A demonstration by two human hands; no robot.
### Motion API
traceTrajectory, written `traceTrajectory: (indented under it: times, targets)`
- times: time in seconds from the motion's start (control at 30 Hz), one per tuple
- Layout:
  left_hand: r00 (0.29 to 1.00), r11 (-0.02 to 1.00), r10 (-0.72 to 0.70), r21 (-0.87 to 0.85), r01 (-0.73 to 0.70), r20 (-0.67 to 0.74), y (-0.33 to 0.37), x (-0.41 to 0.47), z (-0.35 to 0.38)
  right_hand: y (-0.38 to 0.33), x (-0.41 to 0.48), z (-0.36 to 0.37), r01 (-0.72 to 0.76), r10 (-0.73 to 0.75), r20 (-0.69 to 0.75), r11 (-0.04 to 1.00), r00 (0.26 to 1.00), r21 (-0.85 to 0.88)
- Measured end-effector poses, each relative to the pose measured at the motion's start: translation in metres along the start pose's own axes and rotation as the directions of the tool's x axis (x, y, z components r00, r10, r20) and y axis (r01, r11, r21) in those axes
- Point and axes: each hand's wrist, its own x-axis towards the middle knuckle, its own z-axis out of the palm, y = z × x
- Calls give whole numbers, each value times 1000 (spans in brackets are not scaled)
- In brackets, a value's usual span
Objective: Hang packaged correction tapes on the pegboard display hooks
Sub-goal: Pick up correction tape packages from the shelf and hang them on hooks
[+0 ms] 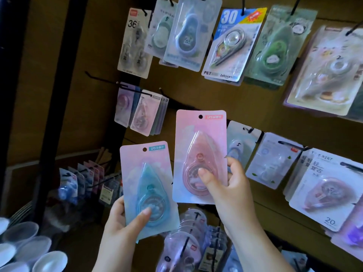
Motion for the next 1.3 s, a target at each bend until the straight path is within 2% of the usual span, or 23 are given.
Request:
traceTrajectory:
  times: [0.33,0.5,0.67,0.93,1.17,1.3]
  targets:
    - [1000,1000,3,-26,-3,-7,1,-2,-1,4,-7,-1,14,-13,-34,1000,999,18]
    - [1000,999,5,-38,-5,7,0,-2,3,3,-6,-1,3,-3,8,999,1000,37]
    - [1000,999,-3,-34,3,12,-3,-1,3,-7,-3,1,105,-105,-5,993,994,-46]
    - [1000,1000,-8,-8,8,11,-3,-2,2,-5,0,-3,20,-20,-3,1000,1000,4]
    - [1000,999,-11,-43,11,3,-3,-1,0,-6,0,-6,34,-33,15,997,999,-76]
    - [1000,1000,-2,-5,2,24,-4,-1,-3,-7,2,-7,28,-29,-1,994,1000,-102]
